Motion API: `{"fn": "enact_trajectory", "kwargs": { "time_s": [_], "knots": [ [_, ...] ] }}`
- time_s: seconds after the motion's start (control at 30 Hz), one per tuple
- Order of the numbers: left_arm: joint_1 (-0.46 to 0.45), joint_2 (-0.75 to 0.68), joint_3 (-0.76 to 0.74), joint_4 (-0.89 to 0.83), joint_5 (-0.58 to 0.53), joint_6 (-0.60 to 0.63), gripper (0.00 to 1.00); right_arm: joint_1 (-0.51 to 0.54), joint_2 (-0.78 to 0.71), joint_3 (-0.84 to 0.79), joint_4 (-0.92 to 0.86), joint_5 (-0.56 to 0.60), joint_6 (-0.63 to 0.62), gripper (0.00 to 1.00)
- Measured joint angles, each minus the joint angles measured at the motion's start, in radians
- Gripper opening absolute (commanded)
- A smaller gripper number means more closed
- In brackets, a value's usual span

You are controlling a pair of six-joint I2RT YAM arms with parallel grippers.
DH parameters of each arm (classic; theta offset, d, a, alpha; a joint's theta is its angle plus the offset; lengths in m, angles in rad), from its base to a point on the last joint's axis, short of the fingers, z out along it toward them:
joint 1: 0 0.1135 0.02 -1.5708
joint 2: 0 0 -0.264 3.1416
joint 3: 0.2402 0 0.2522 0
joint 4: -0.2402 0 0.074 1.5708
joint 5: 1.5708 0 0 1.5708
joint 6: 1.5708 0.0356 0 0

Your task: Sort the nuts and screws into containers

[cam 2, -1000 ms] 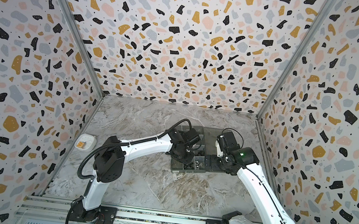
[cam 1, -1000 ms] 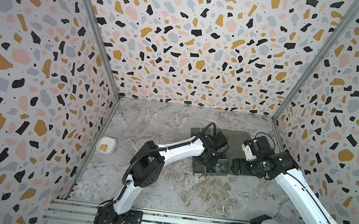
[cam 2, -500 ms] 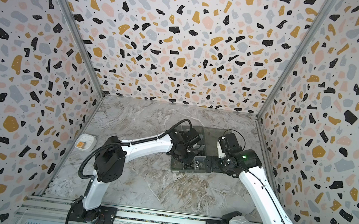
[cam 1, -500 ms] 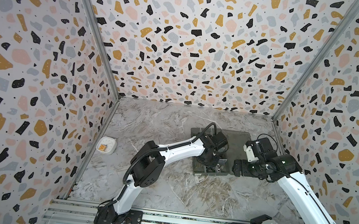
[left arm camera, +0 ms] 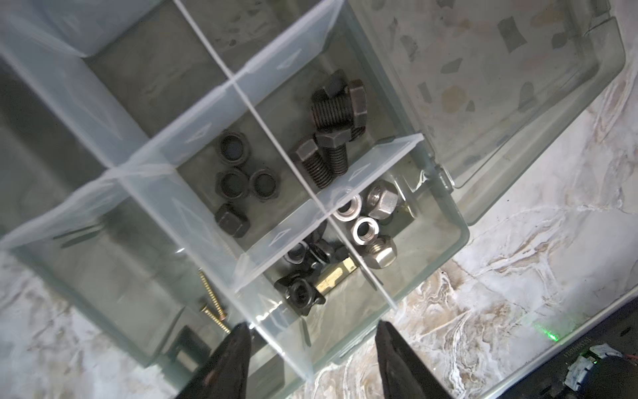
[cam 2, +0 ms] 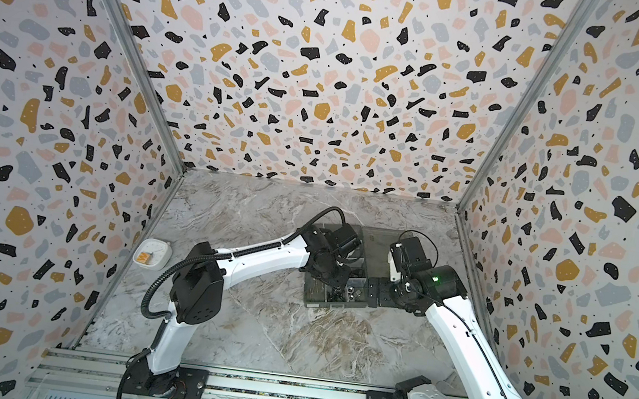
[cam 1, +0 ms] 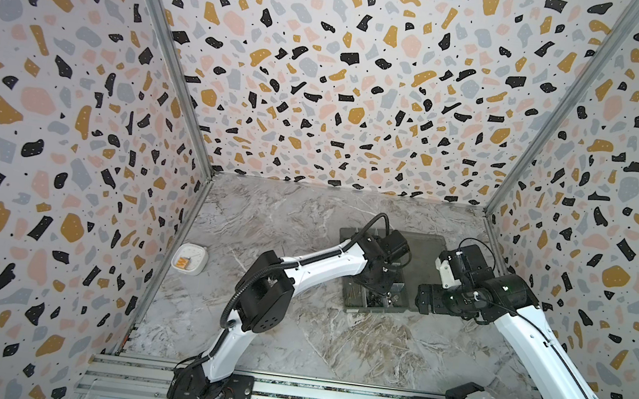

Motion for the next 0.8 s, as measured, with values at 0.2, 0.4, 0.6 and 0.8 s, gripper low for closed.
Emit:
{"fn": "enact_trajectory", "kwargs": {
  "time_s": [0.2, 0.4, 0.6, 0.8],
  "knots": [
    [0.15, -0.203, -0.117, 0.025, -0.071, -0.008, 0.71, -0.014, 0.051, 0.02, 0.05, -0.001, -0.006, 0.99],
    [0.385, -0.516, -0.46, 0.132, -0.157, -0.034, 1.0, -0.074, 0.111, 0.013, 0.185, -0.016, -0.03, 0.99],
    [0.522, -0.642, -0.587, 0.179, -0.197, -0.022, 1.0, -0.169, 0.155, -0.079, 0.385, -0.035, -0.042, 1.0],
    [0.539, -0.652, -0.587, 0.204, -0.21, -0.003, 0.97, -0.191, 0.289, -0.14, 0.508, -0.107, -0.038, 0.96]
  ]
}}
